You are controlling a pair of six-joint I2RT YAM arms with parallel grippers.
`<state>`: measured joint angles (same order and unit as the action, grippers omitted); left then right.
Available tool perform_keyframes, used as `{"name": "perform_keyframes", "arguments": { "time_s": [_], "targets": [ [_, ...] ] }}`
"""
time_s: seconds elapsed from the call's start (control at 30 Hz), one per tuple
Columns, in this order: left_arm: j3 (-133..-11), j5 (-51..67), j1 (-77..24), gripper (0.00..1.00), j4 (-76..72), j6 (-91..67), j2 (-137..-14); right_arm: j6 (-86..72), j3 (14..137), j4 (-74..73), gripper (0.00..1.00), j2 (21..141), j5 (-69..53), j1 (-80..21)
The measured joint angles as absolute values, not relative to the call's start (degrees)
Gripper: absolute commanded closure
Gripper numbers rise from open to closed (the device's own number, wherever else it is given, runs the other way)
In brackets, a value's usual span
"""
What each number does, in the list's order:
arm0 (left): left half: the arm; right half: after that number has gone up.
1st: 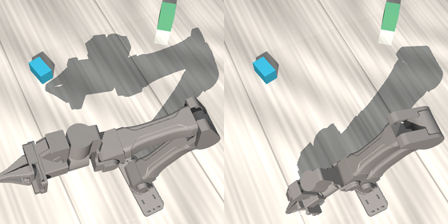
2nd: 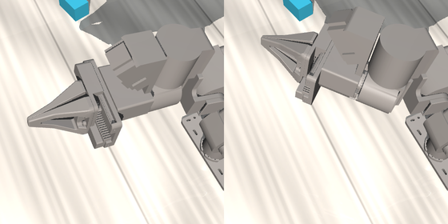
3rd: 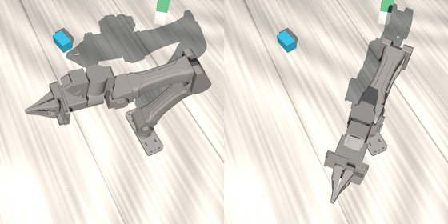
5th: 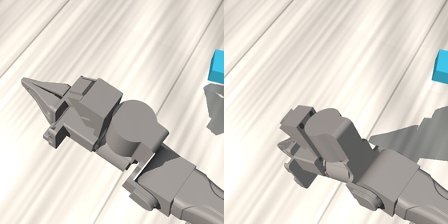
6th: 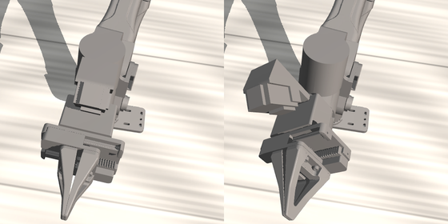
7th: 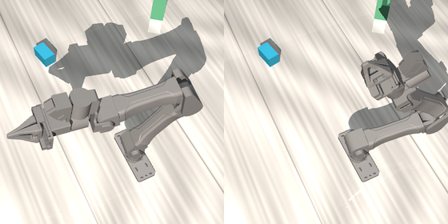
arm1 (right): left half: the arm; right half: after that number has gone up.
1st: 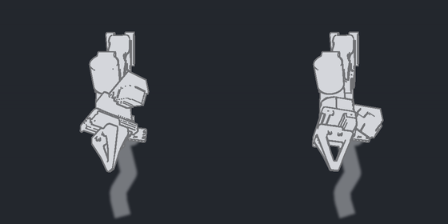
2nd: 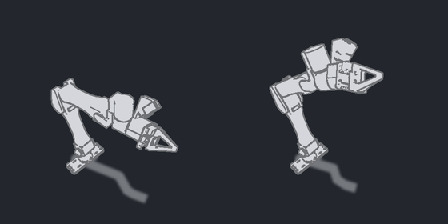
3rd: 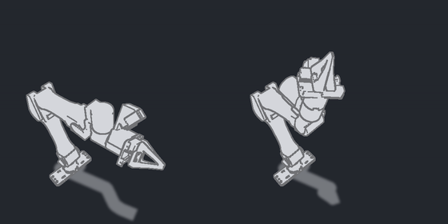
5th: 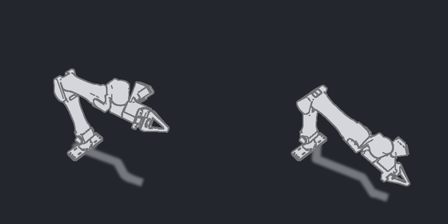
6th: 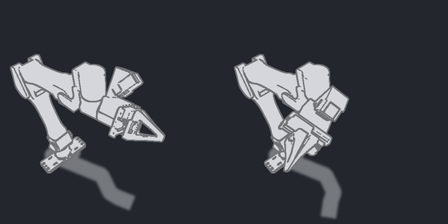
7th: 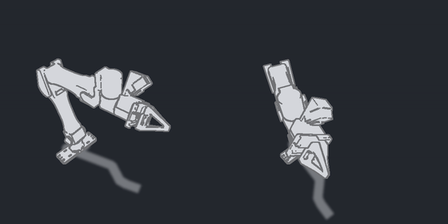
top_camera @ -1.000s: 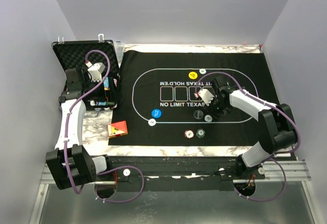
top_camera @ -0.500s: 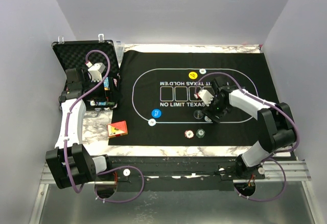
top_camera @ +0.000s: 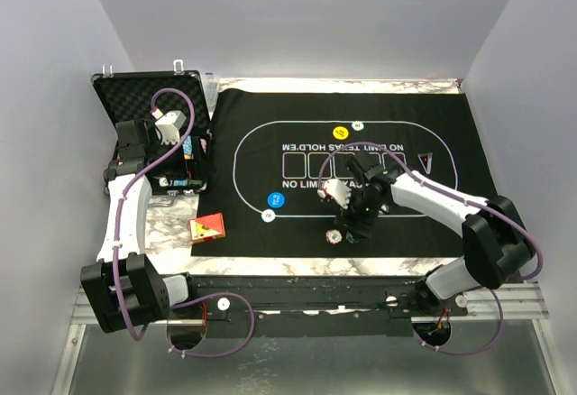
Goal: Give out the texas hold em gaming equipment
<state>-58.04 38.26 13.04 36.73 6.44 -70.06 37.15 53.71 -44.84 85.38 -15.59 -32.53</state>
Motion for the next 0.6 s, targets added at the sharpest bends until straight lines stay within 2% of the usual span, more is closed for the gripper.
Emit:
{"name": "perform_keyframes", "arguments": {
  "time_s": [0.17,0.6],
  "targets": [
    [-58.0,38.3,13.0,0.01,36.8,6.4,-70.1,36.0,51.1,-44.9,0.23,85.5,-15.1,-34.9],
    [-58.0,38.3,13.0,0.01,36.8,6.4,-70.1,34.0,49.6,-40.8,0.27,86.6,-12.1,-36.1]
  ]
}}
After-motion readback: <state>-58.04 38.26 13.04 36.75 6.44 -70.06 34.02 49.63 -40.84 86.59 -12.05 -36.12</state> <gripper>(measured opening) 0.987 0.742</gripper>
